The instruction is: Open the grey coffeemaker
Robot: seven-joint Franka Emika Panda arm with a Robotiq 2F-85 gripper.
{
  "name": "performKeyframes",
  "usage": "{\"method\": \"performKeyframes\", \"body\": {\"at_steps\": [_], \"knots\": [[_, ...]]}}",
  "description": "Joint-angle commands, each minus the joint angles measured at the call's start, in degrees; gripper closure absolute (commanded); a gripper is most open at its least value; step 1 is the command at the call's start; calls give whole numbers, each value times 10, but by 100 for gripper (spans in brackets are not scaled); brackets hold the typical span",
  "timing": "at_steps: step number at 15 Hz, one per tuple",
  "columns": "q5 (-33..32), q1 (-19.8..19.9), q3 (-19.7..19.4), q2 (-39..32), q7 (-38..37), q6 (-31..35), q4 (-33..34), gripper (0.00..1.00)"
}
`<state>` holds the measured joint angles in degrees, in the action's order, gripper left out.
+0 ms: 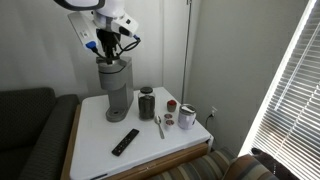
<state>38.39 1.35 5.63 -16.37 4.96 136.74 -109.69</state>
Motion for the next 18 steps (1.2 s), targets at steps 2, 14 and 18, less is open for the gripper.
{"method": "performKeyframes", "body": {"at_steps": [2,14,18], "knots": [[8,0,-3,6,-15,0,-23,100],[24,-4,9,-28,4,16,18,100],[26,-3,10,-30,5,19,19,100]]}}
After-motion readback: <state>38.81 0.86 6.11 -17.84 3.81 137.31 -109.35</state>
